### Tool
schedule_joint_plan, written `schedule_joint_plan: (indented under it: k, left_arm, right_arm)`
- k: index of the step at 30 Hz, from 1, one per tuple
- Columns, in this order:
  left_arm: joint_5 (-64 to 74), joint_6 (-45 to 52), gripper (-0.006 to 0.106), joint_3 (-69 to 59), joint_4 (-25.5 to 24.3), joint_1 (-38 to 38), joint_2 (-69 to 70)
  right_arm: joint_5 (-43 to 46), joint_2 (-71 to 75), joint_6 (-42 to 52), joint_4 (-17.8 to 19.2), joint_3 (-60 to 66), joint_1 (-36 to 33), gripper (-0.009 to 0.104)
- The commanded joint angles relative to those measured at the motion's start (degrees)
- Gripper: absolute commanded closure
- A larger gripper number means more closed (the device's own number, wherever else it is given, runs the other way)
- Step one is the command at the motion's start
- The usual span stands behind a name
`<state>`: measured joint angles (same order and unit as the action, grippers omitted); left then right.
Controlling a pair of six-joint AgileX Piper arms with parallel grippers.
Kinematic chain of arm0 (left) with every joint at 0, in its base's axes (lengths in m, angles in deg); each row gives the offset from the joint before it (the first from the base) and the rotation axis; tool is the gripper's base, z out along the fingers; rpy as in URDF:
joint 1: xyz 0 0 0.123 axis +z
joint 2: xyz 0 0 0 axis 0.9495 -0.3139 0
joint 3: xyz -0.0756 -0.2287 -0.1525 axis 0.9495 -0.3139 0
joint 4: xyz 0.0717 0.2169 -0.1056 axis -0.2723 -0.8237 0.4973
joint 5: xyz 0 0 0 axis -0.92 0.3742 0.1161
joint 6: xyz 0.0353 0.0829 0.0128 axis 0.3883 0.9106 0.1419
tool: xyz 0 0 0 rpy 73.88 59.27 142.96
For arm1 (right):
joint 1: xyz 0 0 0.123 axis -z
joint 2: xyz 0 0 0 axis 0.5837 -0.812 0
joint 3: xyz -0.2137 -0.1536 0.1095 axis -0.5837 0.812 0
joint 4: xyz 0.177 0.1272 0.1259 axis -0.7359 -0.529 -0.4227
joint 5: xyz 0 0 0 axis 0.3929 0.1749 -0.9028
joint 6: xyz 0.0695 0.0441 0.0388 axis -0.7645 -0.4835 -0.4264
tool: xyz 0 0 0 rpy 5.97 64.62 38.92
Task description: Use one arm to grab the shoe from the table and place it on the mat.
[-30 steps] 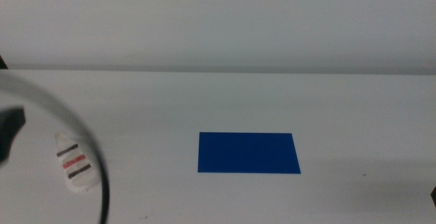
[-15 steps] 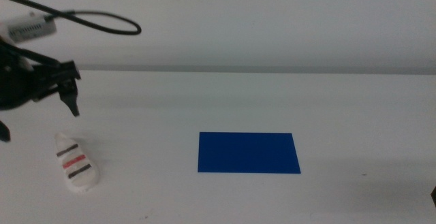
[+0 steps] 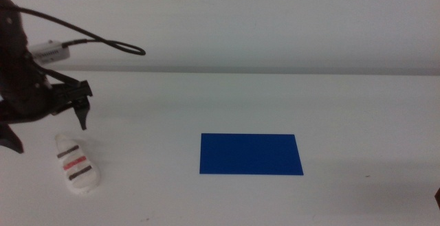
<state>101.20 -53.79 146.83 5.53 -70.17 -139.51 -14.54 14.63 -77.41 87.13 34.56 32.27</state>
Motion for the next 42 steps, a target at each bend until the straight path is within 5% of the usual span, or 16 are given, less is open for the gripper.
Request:
schedule_joint_plan:
  k: [1,18,23,30,34,42]
  left_arm:
    - [-1.90,-1.31,0.007,0.37,1.78,0.17,-2.31]
    - [-5.12,-2.66,0.013,0.37,3.90,0.17,-12.38]
    - [-5.39,-2.66,0.031,0.37,3.60,0.17,-13.25]
    - [-4.44,-4.45,0.102,0.37,4.90,0.17,-12.41]
    - [-0.63,-9.49,0.102,0.63,6.66,-4.12,-8.52]
    - [10.50,-27.34,0.102,15.80,4.74,-24.56,-12.45]
  right_arm:
    - [0.39,2.16,0.01,0.08,2.44,0.02,0.002]
    - [0.39,2.16,0.01,0.08,2.44,0.02,0.002]
    - [0.39,2.16,0.01,0.08,2.44,0.02,0.002]
    - [0.39,2.16,0.01,0.08,2.44,0.02,0.002]
    - [0.39,2.16,0.01,0.08,2.44,0.02,0.002]
    - [0.39,2.16,0.01,0.08,2.44,0.02,0.002]
